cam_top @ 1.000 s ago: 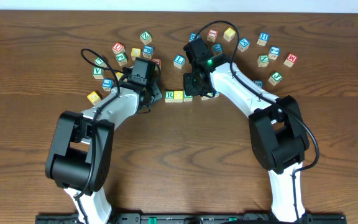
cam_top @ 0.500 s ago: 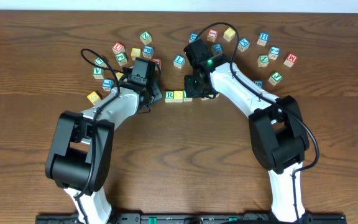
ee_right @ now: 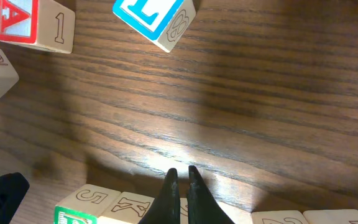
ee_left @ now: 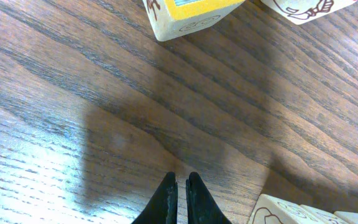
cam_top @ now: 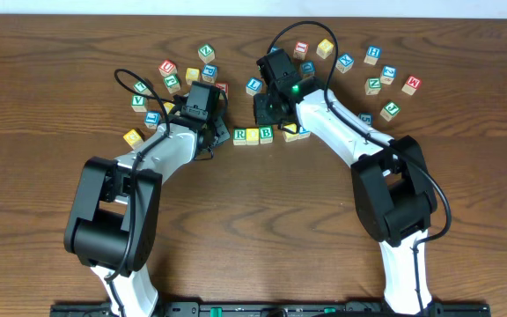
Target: Spell out ROBOT
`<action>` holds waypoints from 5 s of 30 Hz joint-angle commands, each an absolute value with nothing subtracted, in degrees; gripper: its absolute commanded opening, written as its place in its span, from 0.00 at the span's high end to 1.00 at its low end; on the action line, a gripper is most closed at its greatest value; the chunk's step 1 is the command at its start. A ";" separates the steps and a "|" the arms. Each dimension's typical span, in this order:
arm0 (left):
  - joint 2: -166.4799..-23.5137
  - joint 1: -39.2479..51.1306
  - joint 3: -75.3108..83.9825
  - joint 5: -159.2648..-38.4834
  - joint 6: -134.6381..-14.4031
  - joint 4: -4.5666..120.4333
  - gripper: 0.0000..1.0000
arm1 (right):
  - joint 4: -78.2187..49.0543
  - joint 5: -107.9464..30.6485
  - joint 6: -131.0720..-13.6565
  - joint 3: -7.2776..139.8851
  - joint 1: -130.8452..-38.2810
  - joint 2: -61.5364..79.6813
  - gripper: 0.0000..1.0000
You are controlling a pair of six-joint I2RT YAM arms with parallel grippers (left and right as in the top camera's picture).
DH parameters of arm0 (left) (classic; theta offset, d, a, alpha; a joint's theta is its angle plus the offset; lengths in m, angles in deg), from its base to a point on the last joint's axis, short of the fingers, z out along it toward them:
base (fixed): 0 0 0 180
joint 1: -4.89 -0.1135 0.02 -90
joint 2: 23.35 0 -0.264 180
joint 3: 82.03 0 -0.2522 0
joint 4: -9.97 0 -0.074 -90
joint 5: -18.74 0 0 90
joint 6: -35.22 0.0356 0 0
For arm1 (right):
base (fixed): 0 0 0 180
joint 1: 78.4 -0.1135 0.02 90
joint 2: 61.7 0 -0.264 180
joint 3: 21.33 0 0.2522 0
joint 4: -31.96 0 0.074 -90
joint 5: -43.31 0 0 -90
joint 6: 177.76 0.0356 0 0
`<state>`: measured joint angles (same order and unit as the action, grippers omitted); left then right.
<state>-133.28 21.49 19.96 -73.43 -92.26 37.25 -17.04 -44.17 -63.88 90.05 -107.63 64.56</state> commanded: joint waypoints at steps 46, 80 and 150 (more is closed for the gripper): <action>-131.75 21.30 20.40 -72.08 -92.10 37.53 0.92 | -21.19 -44.63 -63.51 90.01 -110.02 65.87 0.99; -131.75 21.30 20.40 -72.08 -92.10 37.40 0.92 | -24.60 -44.58 -63.58 86.64 -107.37 62.17 0.98; -132.78 23.63 20.40 -75.33 -84.08 32.00 0.93 | -31.34 -38.16 -71.16 88.43 -106.12 60.75 0.99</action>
<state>-133.28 23.77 19.96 -75.01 -84.72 32.26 -31.03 -38.92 -69.52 87.21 -106.17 62.87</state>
